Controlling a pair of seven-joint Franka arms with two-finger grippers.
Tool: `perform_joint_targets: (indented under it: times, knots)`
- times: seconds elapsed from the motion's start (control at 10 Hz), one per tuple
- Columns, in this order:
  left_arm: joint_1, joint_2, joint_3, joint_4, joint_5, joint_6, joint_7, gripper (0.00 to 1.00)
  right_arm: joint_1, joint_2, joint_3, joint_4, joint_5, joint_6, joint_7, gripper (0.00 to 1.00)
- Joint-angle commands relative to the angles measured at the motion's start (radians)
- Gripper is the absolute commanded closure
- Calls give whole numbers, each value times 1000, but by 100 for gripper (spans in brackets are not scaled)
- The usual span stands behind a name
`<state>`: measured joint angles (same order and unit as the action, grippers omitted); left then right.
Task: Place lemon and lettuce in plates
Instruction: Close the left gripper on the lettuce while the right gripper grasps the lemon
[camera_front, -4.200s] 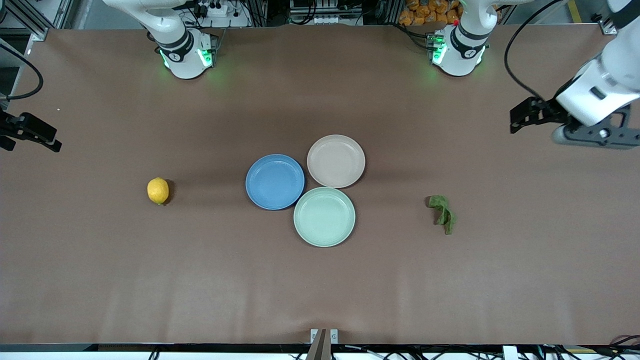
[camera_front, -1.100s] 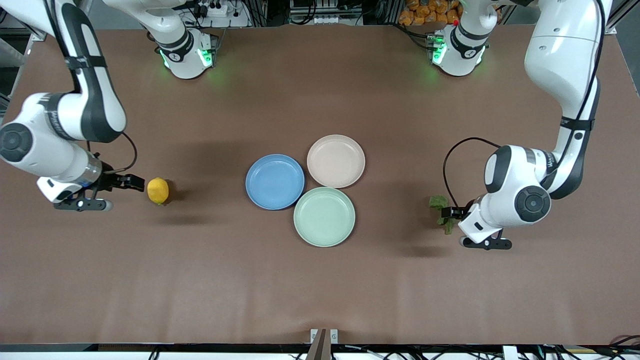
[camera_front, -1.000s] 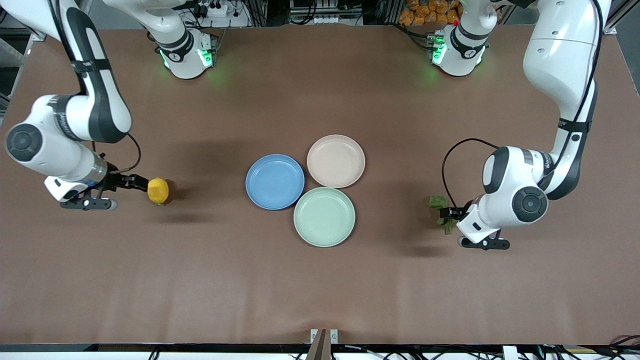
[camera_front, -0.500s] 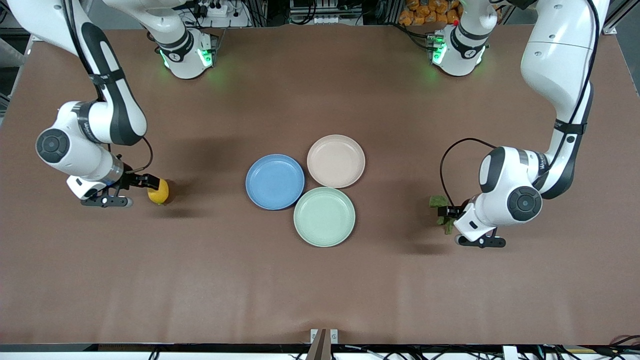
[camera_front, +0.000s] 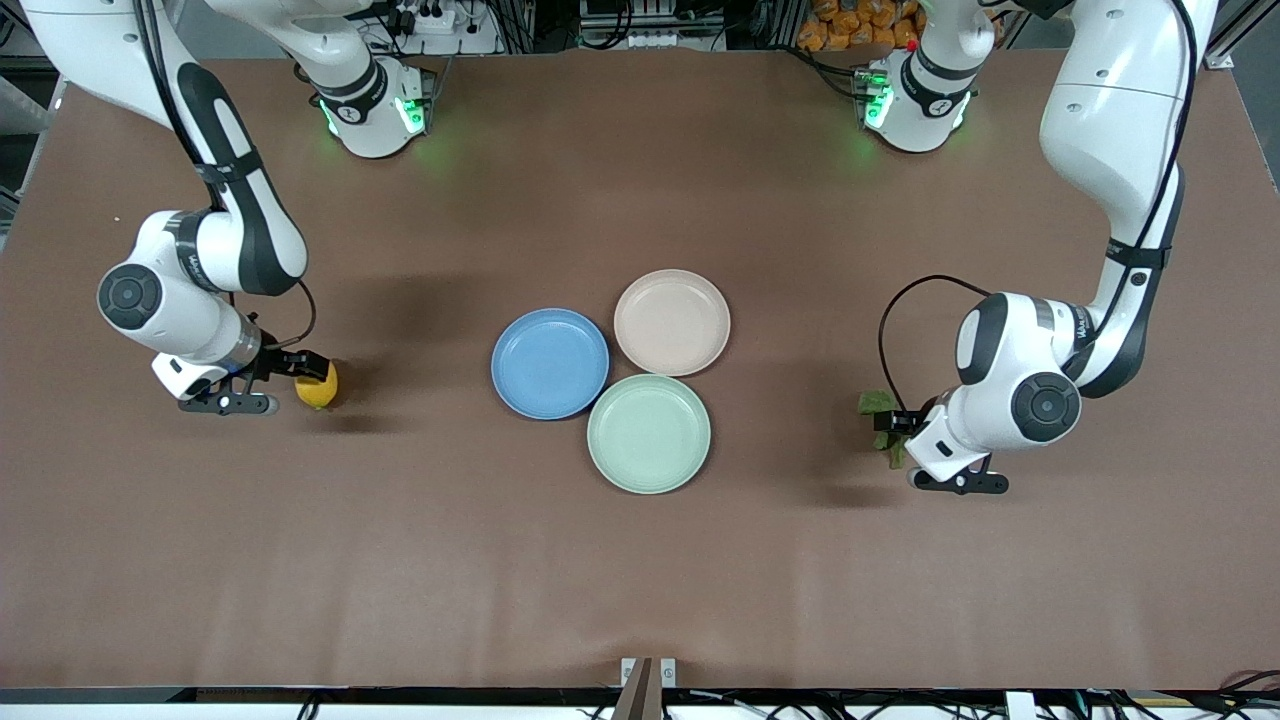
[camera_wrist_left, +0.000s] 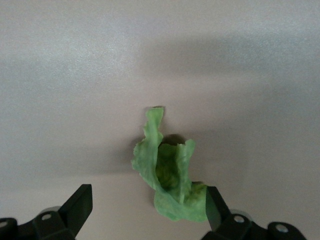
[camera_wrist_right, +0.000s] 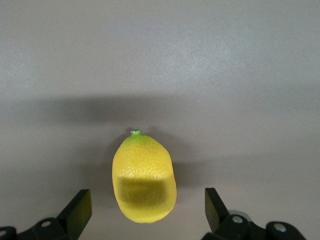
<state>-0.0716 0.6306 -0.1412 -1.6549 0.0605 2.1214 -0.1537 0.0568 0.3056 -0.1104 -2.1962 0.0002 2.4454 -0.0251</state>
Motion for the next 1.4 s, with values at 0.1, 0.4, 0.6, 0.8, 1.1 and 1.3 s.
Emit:
perform_joint_targets:
  times: [0.1, 0.4, 0.6, 0.8, 1.1, 1.3]
  knots:
    - [-20, 4, 0, -22, 7, 9, -15, 0, 2, 27, 5, -20, 6, 70, 8, 0]
    - [-36, 37, 2, -22, 31, 8, -1, 0, 3, 65, 5, -34, 6, 136, 8, 0]
    - [-34, 49, 0, -23, 77, 3, 2, 0, 9, 87, 6, -36, 6, 168, 8, 0]
    - [-36, 69, 0, -22, 78, 3, -3, 0, 11, 99, 5, -39, 6, 185, 8, 0]
    - [-37, 83, 0, -14, 81, 15, 2, 0, 11, 124, 6, -62, 6, 255, 8, 0]
    - [-65, 81, 2, -8, 79, 17, -6, 100, 17, 154, 6, -77, 4, 323, 10, 0]
